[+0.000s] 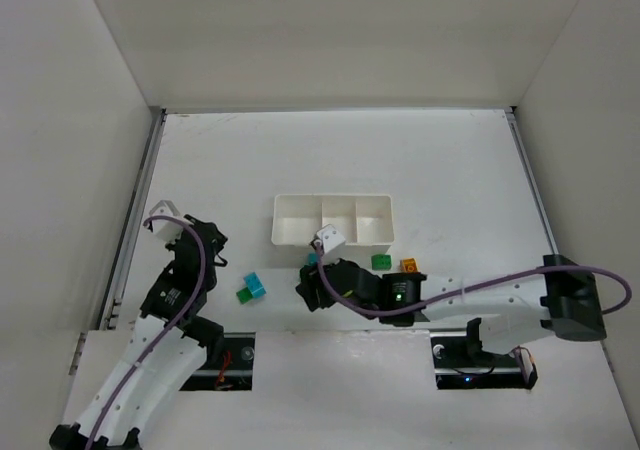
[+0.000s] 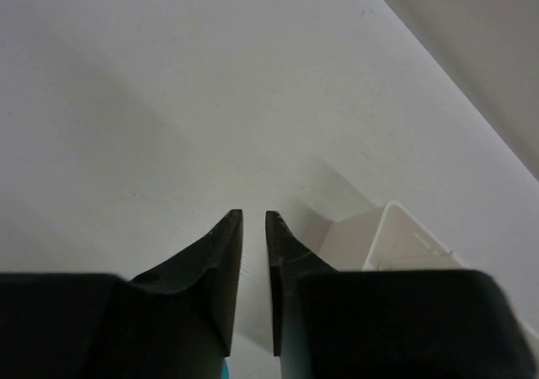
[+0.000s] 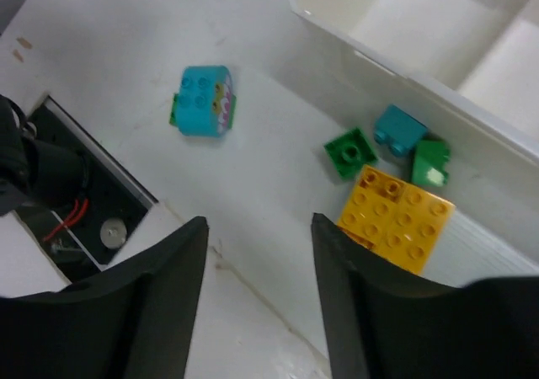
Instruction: Sort the legos into containers by color
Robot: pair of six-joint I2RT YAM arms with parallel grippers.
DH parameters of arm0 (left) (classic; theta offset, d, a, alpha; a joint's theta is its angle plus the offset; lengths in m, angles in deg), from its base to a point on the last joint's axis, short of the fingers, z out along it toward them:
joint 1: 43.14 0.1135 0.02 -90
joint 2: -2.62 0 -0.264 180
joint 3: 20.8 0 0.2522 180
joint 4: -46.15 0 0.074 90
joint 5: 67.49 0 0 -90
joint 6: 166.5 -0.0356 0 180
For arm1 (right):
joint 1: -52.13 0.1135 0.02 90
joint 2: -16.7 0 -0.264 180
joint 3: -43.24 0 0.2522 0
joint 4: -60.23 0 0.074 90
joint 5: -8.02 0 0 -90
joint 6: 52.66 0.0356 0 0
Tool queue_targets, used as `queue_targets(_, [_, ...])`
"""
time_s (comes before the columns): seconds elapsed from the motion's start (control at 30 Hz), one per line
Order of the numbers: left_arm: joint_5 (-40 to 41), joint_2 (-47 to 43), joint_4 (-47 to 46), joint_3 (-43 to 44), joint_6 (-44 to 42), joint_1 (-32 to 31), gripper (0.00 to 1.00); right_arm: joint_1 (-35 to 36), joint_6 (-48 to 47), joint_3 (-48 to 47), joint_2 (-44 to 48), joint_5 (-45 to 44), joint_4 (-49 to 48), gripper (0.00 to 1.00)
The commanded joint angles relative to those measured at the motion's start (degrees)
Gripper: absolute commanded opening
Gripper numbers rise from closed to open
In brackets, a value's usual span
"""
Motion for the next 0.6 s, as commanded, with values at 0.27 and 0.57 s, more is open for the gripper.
queue_targets(0.27, [-2.9, -2.1, 5.4, -3.8, 3.4, 8.1, 0.4, 3.3, -4.4, -16.1, -23.8, 0.2, -13.0, 0.76])
queue_targets(0.57, [-8.4, -3.7, 4.2, -5.3, 1.4, 9.9, 0.45, 2.0, -6.2, -25.0, -35.8, -0.6, -12.1, 0.79])
